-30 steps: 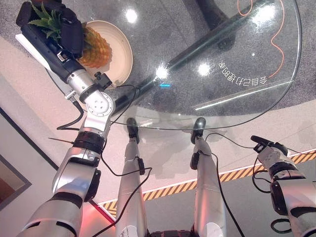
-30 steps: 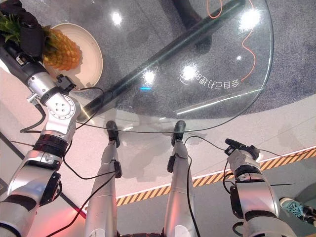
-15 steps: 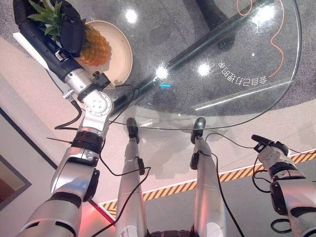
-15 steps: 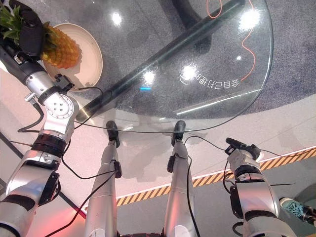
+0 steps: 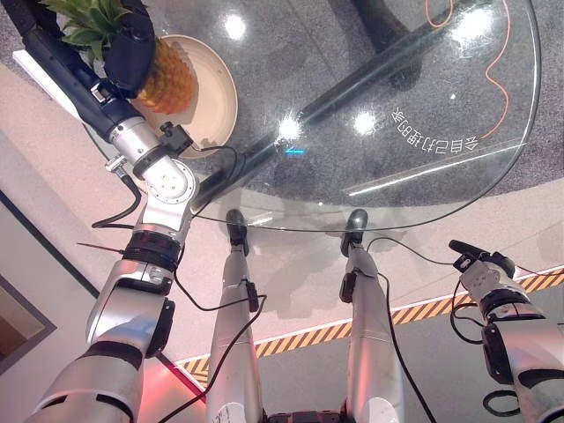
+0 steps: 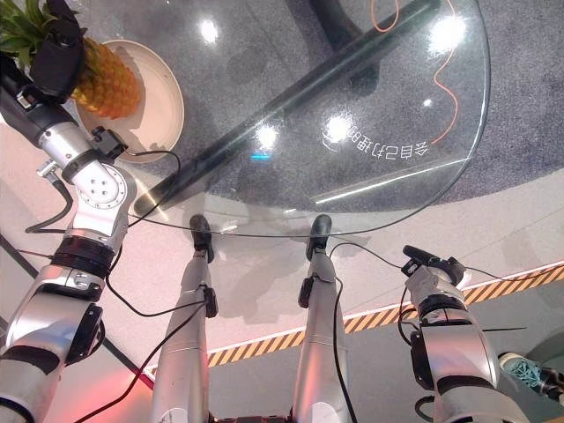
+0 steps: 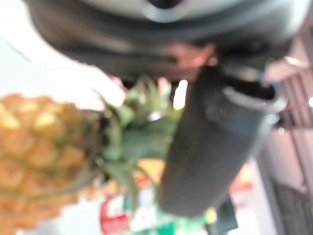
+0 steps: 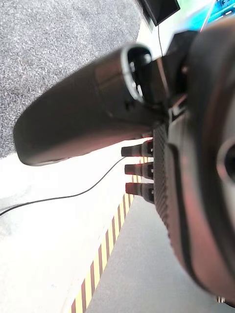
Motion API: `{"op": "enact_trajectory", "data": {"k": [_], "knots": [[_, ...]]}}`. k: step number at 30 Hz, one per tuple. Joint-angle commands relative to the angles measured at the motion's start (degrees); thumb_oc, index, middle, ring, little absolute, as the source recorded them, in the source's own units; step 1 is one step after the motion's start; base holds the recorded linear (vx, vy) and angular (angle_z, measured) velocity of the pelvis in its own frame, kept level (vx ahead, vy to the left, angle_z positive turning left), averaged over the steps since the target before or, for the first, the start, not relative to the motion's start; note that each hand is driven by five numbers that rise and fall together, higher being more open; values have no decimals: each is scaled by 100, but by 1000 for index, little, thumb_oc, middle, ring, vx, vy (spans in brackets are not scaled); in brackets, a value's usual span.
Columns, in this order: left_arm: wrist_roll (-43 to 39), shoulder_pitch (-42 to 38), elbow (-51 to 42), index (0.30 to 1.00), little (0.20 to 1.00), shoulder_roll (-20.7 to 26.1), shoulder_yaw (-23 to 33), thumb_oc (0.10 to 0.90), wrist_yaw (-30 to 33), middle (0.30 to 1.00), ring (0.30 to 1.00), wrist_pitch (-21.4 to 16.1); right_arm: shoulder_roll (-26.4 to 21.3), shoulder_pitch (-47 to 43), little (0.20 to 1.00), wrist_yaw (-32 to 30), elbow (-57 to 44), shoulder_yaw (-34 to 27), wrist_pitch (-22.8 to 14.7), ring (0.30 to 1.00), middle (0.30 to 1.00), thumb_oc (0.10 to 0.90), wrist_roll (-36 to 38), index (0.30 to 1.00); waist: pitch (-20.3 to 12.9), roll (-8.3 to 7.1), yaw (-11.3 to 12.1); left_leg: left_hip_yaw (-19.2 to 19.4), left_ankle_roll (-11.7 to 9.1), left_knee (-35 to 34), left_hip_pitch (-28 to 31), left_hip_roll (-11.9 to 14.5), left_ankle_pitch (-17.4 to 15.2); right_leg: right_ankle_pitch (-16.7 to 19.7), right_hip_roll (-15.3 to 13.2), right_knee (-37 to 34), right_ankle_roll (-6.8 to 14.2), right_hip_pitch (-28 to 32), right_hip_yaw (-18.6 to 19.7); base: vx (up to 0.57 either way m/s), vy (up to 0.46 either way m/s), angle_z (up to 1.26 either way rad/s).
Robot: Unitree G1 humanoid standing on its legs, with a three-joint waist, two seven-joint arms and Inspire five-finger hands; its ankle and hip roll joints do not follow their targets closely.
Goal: Pick up the fruit to the plate
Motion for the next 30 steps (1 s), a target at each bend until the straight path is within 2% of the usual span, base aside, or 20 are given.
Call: {"op": "enact_trajectory", "data": {"k": [1, 20, 30], "knots": [[337, -453, -348, 900, 900, 332, 182, 800, 63, 900, 900, -670, -197, 261, 900, -256, 285, 84, -156, 900, 900, 800, -119, 900, -127, -171, 199, -165, 100, 462, -139, -193, -620, 123, 329, -420, -76, 153, -227, 0, 0, 0], [633, -82, -725, 900, 900, 238, 271, 800, 102, 900, 900, -844, -172, 346, 900, -273, 280, 5, -243, 900, 900, 800, -94, 900, -127, -163, 299, -171, 127, 458, -106, -225, -636, 162, 281, -474, -47, 235, -307, 0, 0, 0], [650, 270, -1076, 900, 900, 207, 304, 800, -113, 900, 900, -864, -169, 405, 900, -273, 282, -62, -263, 900, 900, 800, -43, 900, -127, -140, 373, -197, 146, 461, -107, -244, -641, 175, 245, -475, -34, 259, -375, -2, -3, 1]]}}
